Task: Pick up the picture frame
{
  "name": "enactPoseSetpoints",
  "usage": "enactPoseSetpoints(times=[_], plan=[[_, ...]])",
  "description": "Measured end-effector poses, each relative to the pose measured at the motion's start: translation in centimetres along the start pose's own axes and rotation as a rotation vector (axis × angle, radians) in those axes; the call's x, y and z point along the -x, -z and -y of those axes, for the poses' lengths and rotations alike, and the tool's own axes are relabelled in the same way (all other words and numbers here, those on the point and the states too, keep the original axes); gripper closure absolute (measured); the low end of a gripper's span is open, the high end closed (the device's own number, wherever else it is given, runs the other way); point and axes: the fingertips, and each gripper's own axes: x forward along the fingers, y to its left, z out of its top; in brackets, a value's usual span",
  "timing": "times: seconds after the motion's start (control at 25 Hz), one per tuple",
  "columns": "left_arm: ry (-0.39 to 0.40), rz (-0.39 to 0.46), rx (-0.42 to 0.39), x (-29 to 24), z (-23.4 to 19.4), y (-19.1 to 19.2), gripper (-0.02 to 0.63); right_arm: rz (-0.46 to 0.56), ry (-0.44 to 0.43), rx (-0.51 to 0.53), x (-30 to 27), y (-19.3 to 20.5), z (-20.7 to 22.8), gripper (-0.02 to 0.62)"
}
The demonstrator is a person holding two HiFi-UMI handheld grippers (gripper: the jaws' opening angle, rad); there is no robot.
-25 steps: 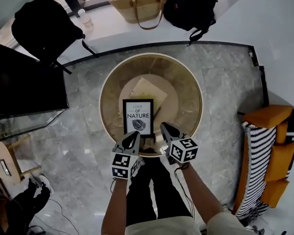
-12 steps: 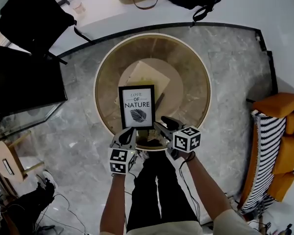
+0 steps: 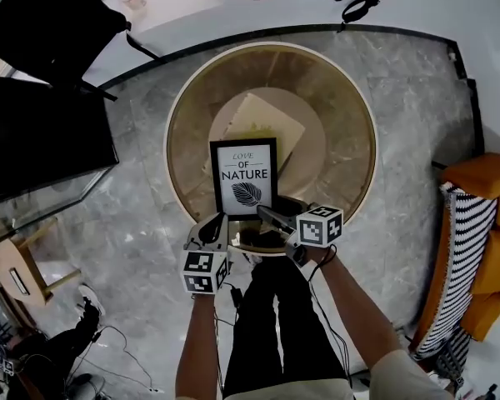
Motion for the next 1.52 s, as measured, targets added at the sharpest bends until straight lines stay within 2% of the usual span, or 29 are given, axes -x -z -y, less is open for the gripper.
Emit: enactPoseSetpoints(times=[0.28, 0.64, 0.84, 1.04, 1.24, 1.52], plan=[[-0.004, -0.007, 0.014, -0.7, -0.9, 0.9, 0.586, -0.020, -0.014, -0.015, -1.5, 0.4, 0.2, 0.347], [0.007, -0.003, 0.011, -0.7, -0.9, 0.8, 0.586, -0.061, -0.074, -0.028, -3.0, 0.7, -1.1, 0.348], [0.008, 0.000, 0.004, -0.7, -0.9, 0.6, 0.586, -0.053, -0.091, -0.058, -2.9, 0.9, -1.6, 0.401], [0.008, 0.001, 0.003, -0.7, -0.9, 0.3, 0.586, -0.023, -0.126, -0.086, -2.2, 0.4, -2.5, 0.486], [0.006, 0.005, 0.002, -0.5, -0.4, 0.1, 0.586, 0.012, -0.161, -0.109, -1.4, -0.4, -3.6, 0.532], [0.015, 0.010, -0.001, 0.0, -0.2, -0.2, 0.586, 0.035, -0.159, -0.135, -0.9, -0.5, -4.3, 0.543]])
